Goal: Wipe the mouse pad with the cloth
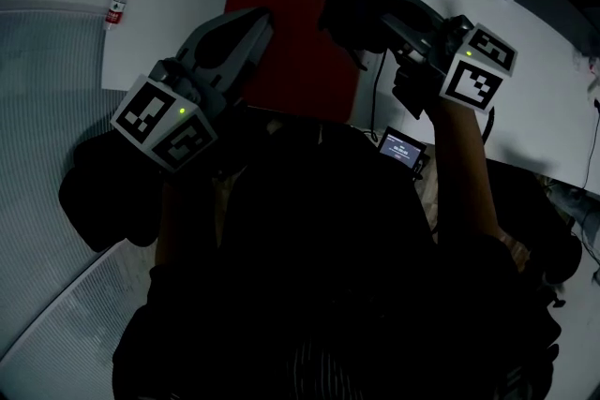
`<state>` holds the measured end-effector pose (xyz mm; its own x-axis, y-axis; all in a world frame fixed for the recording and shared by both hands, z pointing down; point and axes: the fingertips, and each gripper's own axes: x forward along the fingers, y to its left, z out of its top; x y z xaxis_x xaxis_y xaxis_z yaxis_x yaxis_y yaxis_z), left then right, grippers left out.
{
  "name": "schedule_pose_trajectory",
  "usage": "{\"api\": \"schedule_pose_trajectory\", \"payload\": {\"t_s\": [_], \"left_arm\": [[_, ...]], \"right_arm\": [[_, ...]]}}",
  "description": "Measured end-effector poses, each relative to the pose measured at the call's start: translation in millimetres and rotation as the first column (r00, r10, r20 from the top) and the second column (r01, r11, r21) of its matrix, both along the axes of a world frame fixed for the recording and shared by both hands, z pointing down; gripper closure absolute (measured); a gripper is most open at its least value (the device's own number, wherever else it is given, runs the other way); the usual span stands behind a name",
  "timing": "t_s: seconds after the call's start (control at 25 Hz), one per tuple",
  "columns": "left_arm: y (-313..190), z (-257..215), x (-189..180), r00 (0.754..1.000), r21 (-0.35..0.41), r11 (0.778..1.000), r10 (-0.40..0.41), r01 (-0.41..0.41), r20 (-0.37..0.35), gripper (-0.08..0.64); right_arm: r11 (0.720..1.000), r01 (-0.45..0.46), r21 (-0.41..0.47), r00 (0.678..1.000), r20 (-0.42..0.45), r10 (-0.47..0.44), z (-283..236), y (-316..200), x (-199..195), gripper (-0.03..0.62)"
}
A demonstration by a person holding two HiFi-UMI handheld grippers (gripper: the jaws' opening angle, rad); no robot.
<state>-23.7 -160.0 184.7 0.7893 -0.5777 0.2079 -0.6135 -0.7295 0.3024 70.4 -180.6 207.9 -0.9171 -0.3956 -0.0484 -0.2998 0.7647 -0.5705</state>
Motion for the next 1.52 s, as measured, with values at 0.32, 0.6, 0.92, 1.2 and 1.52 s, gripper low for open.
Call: {"api": "schedule_pose_trajectory", "payload": {"t_s": [0.32, 0.6, 0.92, 1.2, 1.52], "left_arm": [[-16.4, 20.9, 15.0, 0.995, -0.025, 0.995, 0.099, -0.099, -0.009, 0.552], [-45.6, 46.4, 18.4, 0.988, -0.054, 0.986, 0.157, -0.157, -0.006, 0.552], [-69.1, 65.8, 21.1, 0.981, -0.099, 0.976, 0.190, -0.193, -0.042, 0.554], [-74.0, 99.7, 23.6, 0.983, -0.171, 0.968, 0.179, -0.182, -0.036, 0.554], [-83.1, 130.3, 10.1, 0.988, -0.242, 0.958, 0.156, -0.157, -0.020, 0.552]], "right_arm": [[0.999, -0.051, 0.003, 0.996, -0.079, 0.051, 4.8, -5.2, 4.5, 0.554], [0.992, -0.123, 0.001, 0.985, -0.120, 0.122, -1.3, -20.8, 16.6, 0.554], [0.990, -0.134, -0.045, 0.979, -0.159, 0.125, 24.0, -42.3, -2.3, 0.554], [0.984, -0.123, -0.127, 0.982, -0.162, 0.102, 53.2, -55.8, -5.5, 0.554], [0.982, -0.087, -0.166, 0.984, -0.166, 0.059, 81.0, -72.2, -26.2, 0.554]]}}
